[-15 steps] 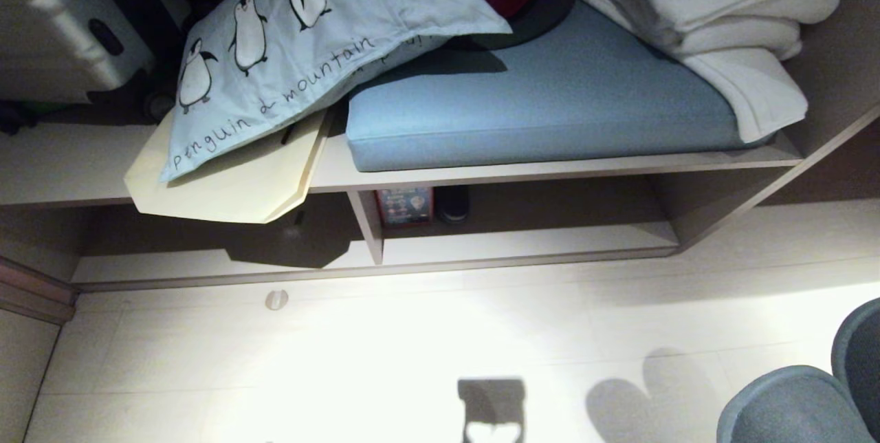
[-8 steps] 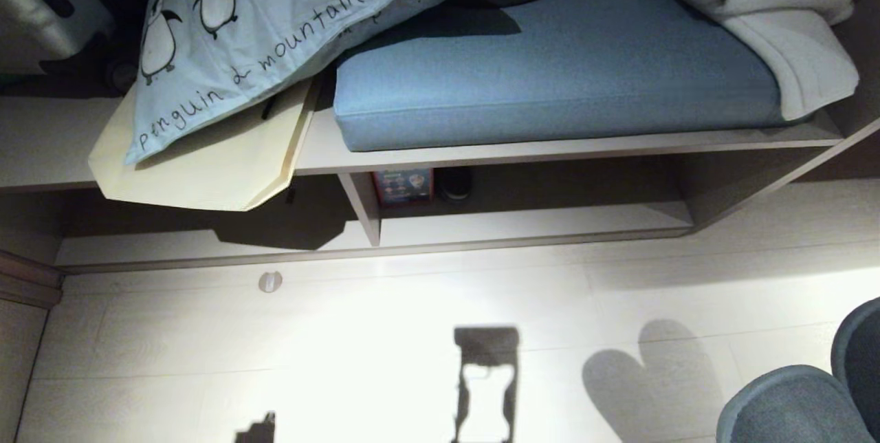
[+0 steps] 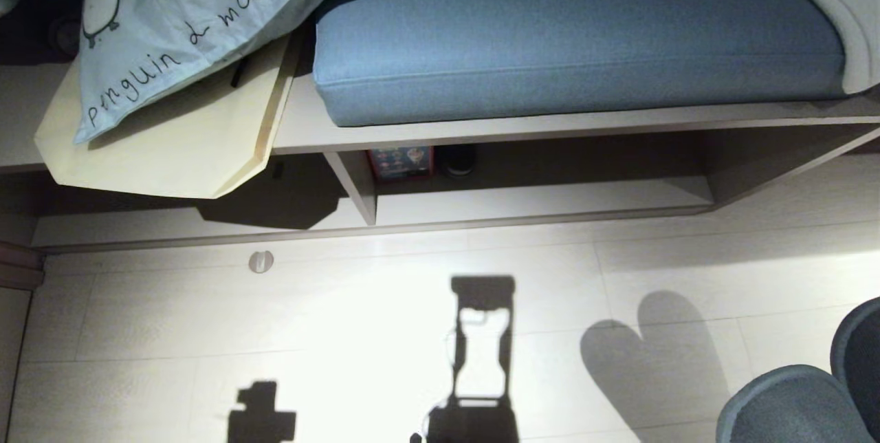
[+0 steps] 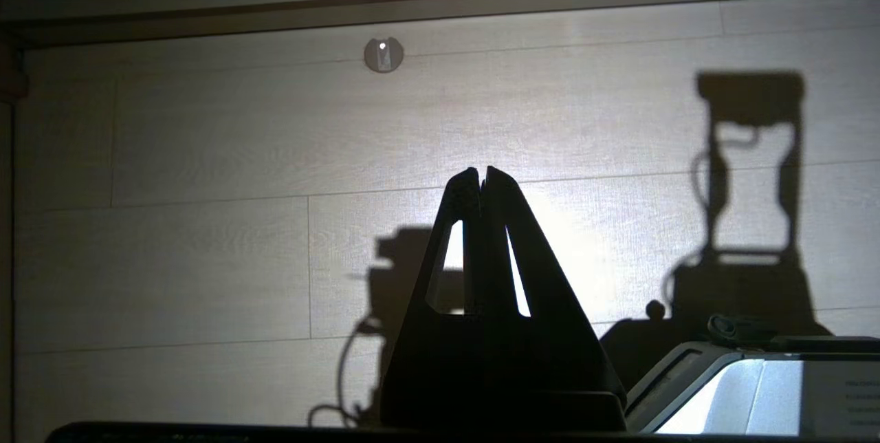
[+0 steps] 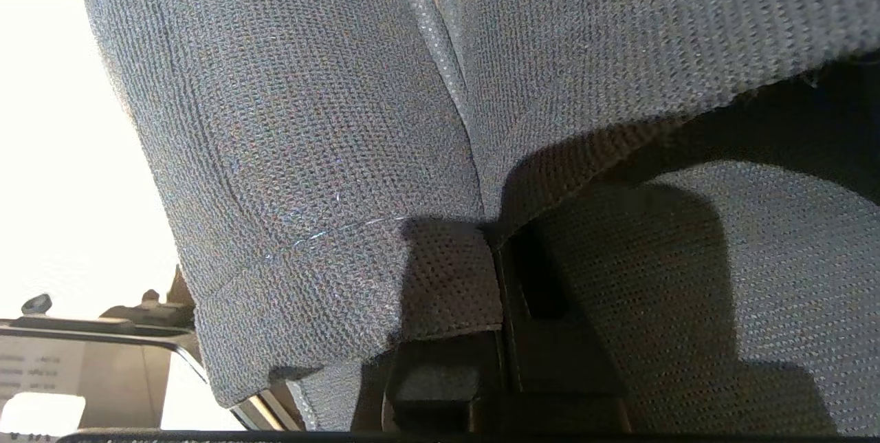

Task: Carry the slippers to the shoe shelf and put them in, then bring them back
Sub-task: Place the slippers into the shoe cabinet

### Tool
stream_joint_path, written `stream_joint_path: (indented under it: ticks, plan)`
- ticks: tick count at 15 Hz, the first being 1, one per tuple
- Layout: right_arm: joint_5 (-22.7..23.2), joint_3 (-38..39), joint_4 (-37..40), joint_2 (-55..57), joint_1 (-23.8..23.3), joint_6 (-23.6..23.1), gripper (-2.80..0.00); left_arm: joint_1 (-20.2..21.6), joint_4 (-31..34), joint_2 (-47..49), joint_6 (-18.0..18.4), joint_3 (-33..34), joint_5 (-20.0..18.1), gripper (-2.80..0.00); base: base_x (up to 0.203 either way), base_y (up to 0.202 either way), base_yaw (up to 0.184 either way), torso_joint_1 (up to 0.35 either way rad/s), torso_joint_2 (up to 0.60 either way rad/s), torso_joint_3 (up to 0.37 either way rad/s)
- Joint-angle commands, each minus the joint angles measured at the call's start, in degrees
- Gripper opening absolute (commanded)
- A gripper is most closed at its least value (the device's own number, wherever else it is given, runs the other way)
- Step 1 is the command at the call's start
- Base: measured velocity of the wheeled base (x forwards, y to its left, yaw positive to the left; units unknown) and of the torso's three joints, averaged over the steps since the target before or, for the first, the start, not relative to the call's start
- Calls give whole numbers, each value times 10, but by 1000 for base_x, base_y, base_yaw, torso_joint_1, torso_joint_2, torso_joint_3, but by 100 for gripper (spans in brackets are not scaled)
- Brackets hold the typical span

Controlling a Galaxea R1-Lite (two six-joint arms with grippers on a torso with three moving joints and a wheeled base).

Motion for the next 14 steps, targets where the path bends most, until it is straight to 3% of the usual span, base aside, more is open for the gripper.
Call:
stream_joint_path:
  ticks: [1, 14]
  plan:
    - [0, 0, 0, 1, 0, 0, -280, 0, 0, 1, 0, 0, 0, -280, 0, 0, 0, 0, 2, -192]
    - [0, 0, 0, 1, 0, 0, -280, 0, 0, 1, 0, 0, 0, -280, 0, 0, 0, 1, 3, -200]
